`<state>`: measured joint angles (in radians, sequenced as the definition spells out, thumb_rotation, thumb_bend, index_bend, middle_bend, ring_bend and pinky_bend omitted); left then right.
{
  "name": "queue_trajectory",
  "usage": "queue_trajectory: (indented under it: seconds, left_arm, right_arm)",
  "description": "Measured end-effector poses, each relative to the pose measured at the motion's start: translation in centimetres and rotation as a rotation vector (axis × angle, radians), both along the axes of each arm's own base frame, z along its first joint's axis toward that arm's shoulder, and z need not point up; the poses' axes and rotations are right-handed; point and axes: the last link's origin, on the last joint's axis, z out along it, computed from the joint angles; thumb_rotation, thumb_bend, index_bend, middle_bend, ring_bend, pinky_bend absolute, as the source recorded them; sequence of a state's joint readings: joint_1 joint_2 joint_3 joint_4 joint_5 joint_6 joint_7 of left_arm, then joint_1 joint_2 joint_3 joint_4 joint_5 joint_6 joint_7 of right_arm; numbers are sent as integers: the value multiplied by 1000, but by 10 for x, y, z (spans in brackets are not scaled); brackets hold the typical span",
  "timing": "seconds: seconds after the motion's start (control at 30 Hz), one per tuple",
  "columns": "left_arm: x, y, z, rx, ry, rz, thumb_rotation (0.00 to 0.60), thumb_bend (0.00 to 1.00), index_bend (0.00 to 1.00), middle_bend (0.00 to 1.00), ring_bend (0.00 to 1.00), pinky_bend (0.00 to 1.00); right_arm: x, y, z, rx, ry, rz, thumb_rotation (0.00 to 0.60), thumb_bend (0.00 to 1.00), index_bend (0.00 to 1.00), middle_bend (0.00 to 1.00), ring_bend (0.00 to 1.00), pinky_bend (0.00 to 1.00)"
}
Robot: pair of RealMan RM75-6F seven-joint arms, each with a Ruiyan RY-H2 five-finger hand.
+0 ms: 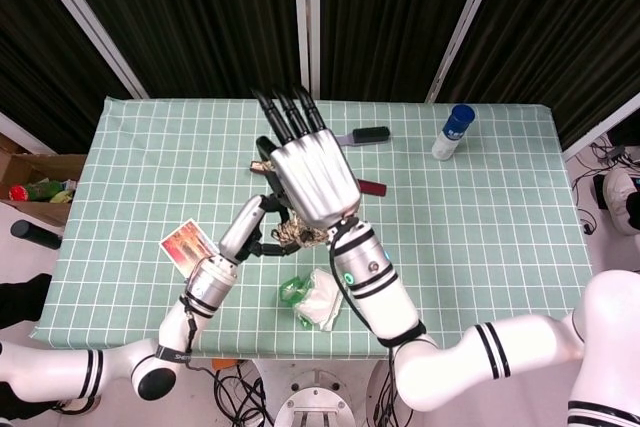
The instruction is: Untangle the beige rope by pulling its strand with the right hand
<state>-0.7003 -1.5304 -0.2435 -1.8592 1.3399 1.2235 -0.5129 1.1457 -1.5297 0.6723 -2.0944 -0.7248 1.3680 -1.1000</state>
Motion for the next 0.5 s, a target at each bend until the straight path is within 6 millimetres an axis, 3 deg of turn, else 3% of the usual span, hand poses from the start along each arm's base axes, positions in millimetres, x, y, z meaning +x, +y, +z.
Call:
queue_trajectory:
  seconds: [0.5]
  left_arm:
    - [-7, 8, 5, -315, -347, -24, 600, 496, 788, 823, 667, 687]
  right_arm:
    - [-45, -20, 10, 101, -137, -129, 600, 477, 1000, 43, 0, 0]
